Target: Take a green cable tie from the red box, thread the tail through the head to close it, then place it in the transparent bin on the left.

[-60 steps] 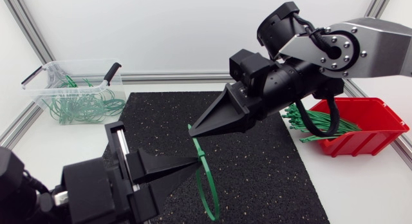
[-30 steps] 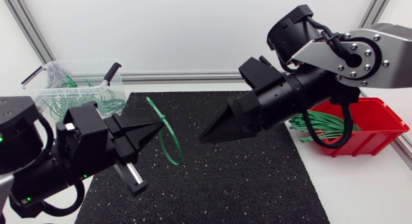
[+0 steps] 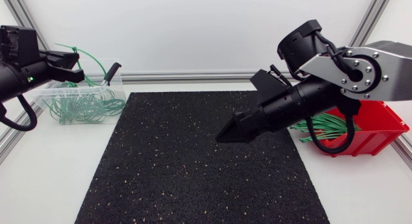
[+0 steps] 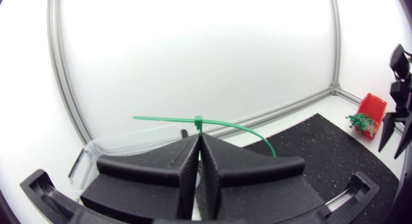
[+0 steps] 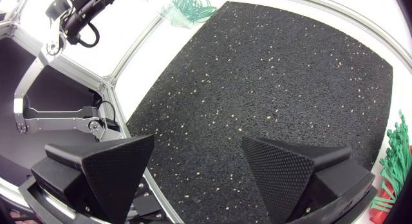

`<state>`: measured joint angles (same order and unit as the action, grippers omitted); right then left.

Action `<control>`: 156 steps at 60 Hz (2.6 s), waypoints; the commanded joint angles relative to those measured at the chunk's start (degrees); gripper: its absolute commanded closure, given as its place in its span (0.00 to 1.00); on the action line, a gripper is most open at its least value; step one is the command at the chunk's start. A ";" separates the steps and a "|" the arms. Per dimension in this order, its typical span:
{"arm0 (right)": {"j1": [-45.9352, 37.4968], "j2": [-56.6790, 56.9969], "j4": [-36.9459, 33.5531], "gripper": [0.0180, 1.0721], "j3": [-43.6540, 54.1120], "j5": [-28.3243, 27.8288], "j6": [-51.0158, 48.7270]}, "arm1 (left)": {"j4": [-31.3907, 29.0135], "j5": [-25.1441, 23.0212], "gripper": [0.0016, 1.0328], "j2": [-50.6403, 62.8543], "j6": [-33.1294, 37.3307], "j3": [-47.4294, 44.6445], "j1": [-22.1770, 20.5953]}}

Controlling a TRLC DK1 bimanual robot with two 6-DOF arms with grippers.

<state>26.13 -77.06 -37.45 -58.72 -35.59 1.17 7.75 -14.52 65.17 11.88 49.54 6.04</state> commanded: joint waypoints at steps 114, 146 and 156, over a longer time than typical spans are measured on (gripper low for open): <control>-34.54 52.66 19.06 0.04 37.10 22.23 -13.33 | -7.13 15.93 0.03 -28.52 -10.30 -27.21 -1.74; -29.23 68.08 30.68 0.04 50.76 30.68 -5.65 | -7.49 15.41 0.04 -48.14 -11.51 -39.12 -4.00; -27.57 72.88 34.31 0.04 55.02 33.31 -3.25 | -7.56 15.16 0.04 -52.95 -11.62 -42.06 -4.58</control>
<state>-2.31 -6.26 -4.80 -6.39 -3.46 -4.29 -0.12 0.86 14.35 1.45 9.61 2.04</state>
